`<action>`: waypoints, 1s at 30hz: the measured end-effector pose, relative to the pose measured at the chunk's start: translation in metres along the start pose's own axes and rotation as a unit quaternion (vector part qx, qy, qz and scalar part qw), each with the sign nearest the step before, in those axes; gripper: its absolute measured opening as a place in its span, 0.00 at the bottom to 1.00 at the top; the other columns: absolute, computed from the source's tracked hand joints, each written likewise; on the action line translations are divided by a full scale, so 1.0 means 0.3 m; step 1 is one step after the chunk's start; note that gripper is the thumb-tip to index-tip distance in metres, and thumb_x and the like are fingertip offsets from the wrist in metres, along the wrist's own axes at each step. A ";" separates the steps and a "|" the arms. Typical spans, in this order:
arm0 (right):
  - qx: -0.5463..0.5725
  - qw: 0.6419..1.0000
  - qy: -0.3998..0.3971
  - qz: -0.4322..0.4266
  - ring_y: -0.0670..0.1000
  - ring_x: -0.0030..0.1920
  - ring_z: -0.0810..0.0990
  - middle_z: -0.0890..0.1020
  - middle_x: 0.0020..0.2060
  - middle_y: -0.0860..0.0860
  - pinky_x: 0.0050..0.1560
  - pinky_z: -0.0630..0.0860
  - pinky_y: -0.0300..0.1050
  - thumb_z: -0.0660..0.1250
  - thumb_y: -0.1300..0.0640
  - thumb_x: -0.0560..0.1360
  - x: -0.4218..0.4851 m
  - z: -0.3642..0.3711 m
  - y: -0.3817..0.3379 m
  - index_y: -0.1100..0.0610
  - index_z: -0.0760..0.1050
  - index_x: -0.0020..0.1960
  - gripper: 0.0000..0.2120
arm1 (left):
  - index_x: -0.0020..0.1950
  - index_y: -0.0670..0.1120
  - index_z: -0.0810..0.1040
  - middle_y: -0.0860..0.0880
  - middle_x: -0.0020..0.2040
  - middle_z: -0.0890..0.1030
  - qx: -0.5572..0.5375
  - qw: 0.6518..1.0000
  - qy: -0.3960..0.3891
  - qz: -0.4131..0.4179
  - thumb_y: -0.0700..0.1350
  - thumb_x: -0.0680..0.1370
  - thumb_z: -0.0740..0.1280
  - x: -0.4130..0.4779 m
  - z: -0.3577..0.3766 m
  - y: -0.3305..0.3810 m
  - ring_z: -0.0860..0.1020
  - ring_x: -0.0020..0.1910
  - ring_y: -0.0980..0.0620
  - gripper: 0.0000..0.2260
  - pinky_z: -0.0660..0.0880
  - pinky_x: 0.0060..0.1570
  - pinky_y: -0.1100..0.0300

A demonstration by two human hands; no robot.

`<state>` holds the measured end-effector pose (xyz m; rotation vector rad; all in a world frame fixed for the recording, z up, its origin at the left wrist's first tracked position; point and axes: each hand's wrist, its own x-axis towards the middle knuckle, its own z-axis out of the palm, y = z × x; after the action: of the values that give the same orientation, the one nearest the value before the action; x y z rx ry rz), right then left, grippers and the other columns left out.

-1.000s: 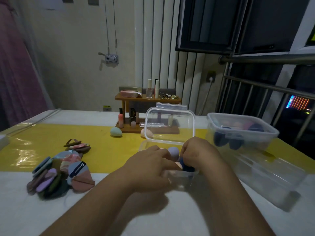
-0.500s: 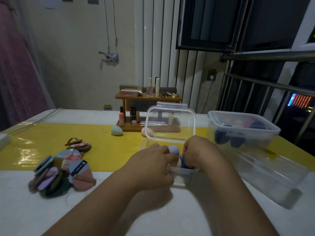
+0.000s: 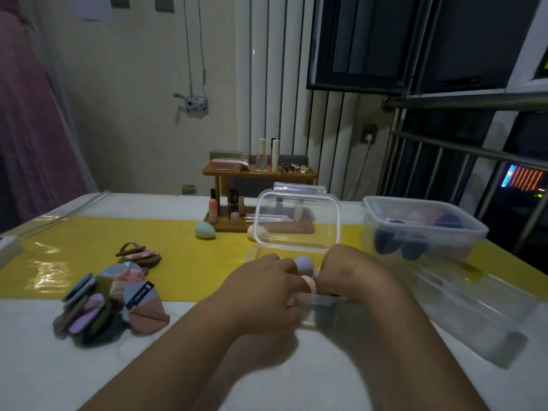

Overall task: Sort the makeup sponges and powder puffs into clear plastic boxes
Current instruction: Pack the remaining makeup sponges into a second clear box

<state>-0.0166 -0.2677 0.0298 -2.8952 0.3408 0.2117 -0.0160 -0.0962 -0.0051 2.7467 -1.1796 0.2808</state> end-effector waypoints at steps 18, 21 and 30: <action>0.048 0.991 0.111 -0.065 0.54 0.50 0.80 0.83 0.50 0.51 0.53 0.79 0.48 0.67 0.50 0.74 -0.037 -0.015 -0.058 0.51 0.83 0.51 0.10 | 0.55 0.55 0.81 0.51 0.51 0.77 -0.024 0.999 -0.020 0.017 0.58 0.67 0.54 0.004 -0.003 -0.016 0.75 0.48 0.49 0.24 0.73 0.44 0.56; 0.102 0.978 0.147 -0.105 0.53 0.58 0.78 0.79 0.60 0.49 0.56 0.76 0.46 0.70 0.52 0.75 -0.022 0.008 -0.070 0.48 0.81 0.59 0.13 | 0.55 0.52 0.83 0.51 0.52 0.79 -0.006 0.999 -0.010 0.034 0.50 0.72 0.59 0.012 0.012 -0.033 0.77 0.48 0.47 0.17 0.74 0.44 0.52; 0.084 0.984 0.142 -0.069 0.55 0.49 0.80 0.83 0.48 0.50 0.49 0.78 0.46 0.67 0.58 0.73 -0.004 0.042 -0.075 0.49 0.82 0.46 0.07 | 0.57 0.56 0.81 0.53 0.50 0.80 -0.060 0.996 0.033 0.049 0.53 0.70 0.60 0.006 0.011 -0.063 0.77 0.49 0.50 0.18 0.74 0.44 0.52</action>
<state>-0.0136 -0.2431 0.0222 -2.7660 0.1906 -0.2440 -0.0006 -0.0852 -0.0089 2.5623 -1.2731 0.2986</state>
